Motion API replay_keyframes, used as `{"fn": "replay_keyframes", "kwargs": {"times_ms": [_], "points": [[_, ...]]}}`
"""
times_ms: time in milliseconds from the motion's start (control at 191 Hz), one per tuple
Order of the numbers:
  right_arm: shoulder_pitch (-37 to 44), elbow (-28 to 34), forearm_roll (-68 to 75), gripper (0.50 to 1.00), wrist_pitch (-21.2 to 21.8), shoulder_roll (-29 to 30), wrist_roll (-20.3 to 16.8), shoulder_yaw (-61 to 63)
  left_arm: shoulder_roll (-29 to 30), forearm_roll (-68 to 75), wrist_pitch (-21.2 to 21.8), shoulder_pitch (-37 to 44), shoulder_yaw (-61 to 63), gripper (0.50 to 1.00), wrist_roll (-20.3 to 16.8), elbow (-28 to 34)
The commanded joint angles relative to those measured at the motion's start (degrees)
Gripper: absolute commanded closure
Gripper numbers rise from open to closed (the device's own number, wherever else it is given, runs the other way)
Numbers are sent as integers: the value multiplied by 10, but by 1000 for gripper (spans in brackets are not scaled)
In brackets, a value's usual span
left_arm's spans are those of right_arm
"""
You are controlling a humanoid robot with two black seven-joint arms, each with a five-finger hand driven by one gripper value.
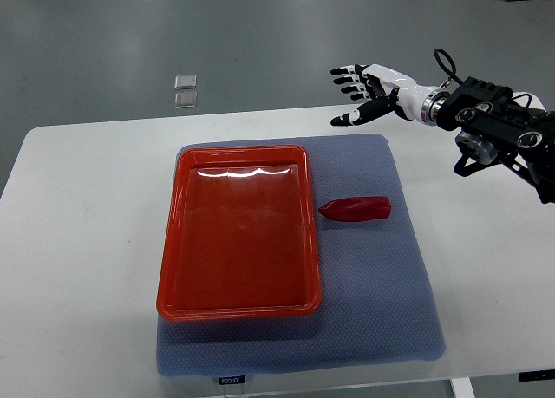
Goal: Place red pepper on red tray
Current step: 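Swing the right hand over and lower it toward the red pepper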
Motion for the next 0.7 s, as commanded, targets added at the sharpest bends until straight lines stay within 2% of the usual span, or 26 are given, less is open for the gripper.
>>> {"fn": "replay_keyframes", "kwargs": {"times_ms": [0,215,330,435,697], "points": [[43,34,-19,587,21,-31,-29,-58,0,0,0,0,0,500,0,0],[89,101,-104,589,34,-71,-59,-157,0,0,0,0,-2,500,0,0],[96,111,-154,589,36,-73,-59,-173,0,0,0,0,-3,500,0,0],[96,123,-181,589,63,-71,-57,-172,0,0,0,0,-3,500,0,0],[93,144,-213,589,93,-57,-58,-172,0,0,0,0,-3,500,0,0]]}}
